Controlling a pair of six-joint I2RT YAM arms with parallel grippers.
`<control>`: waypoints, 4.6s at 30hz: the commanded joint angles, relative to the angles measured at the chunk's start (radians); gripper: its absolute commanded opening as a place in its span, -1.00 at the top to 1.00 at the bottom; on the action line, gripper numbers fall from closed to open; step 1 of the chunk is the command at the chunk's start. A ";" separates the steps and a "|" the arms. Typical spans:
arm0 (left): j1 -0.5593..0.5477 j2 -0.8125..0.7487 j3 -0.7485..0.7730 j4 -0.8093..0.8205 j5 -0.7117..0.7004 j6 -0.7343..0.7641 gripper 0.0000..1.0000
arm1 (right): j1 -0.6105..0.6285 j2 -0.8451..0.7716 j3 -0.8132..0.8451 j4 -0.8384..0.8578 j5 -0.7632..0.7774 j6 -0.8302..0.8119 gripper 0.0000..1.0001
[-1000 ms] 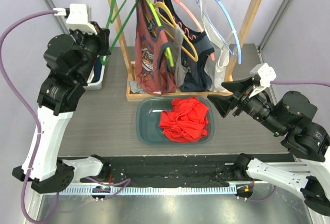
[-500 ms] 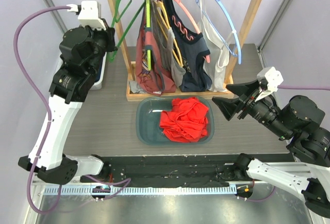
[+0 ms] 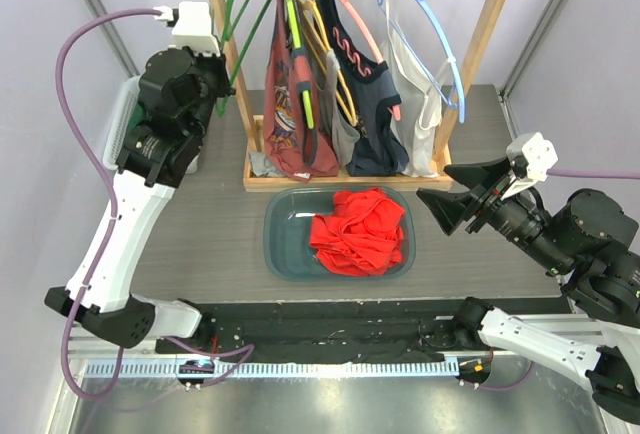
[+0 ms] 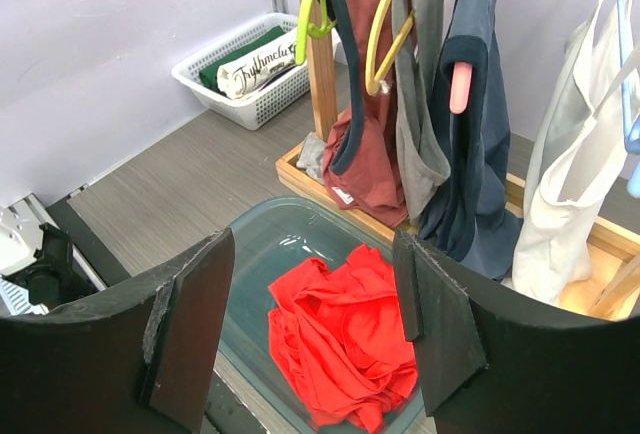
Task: Remove the tank top from the hanger
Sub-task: Place the hanger at the clothesline.
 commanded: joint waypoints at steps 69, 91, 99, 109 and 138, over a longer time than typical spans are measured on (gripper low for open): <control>-0.446 0.347 0.421 0.024 -0.109 0.035 1.00 | -0.003 -0.054 0.039 -0.117 0.062 0.024 -0.40; -0.292 0.027 0.095 0.024 -0.178 0.118 1.00 | -0.003 -0.023 0.037 -0.109 0.026 0.030 -0.40; -0.165 0.030 0.074 -0.020 -0.152 0.046 1.00 | -0.003 -0.024 0.032 -0.109 0.022 0.041 -0.40; -0.139 0.045 0.085 -0.047 -0.117 -0.017 1.00 | -0.003 -0.046 0.012 -0.106 0.014 0.056 -0.40; -0.139 -0.206 -0.130 -0.025 -0.002 0.236 -0.99 | -0.004 0.628 0.451 0.221 0.206 0.076 -0.54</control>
